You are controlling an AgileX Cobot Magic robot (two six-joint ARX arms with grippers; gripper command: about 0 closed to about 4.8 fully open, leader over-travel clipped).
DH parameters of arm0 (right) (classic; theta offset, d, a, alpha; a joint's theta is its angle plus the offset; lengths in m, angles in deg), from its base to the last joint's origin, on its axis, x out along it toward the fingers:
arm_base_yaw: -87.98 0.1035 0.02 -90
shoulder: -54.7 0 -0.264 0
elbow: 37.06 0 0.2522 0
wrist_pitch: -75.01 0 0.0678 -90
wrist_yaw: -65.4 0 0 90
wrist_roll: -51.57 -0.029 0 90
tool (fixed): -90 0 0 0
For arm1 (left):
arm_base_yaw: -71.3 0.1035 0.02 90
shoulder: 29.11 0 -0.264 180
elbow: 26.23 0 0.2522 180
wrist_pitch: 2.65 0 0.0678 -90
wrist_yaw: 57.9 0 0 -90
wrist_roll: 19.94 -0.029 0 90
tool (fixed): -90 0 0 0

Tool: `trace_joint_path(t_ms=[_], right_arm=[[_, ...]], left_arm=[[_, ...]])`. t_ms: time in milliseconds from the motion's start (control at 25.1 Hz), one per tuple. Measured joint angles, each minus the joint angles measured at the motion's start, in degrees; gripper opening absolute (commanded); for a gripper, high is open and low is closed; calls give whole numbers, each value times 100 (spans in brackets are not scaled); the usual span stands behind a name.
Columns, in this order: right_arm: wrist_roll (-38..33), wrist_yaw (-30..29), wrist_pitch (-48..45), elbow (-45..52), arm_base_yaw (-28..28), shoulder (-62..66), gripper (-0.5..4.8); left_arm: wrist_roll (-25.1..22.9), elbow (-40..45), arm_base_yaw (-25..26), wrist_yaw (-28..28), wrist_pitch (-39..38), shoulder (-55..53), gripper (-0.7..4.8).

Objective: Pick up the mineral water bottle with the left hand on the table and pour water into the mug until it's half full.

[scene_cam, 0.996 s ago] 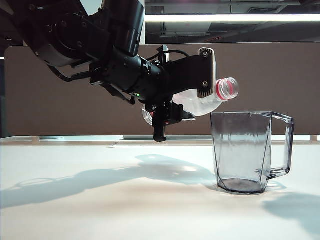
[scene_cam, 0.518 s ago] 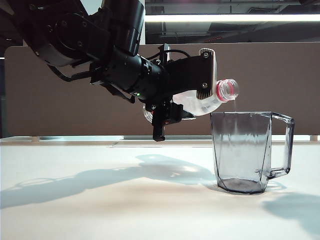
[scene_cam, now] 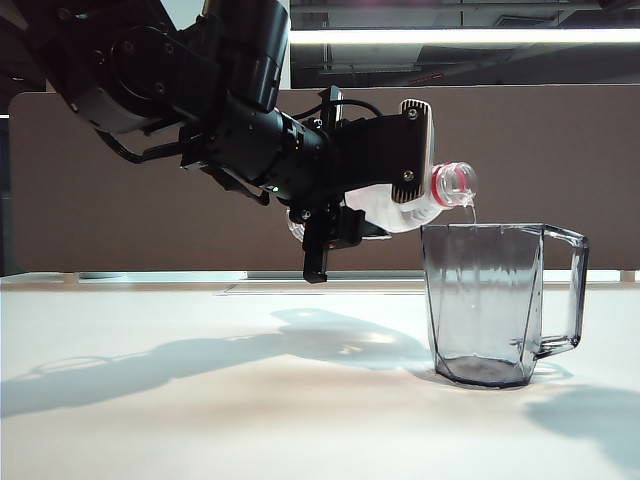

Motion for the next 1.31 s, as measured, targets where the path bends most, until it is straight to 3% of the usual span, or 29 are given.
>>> trace_joint_path(t_ms=[1315], right_arm=[[0, -17, 149, 0, 0, 0, -8]], left_arm=[[-343, -13, 2, 0, 46, 0, 214]])
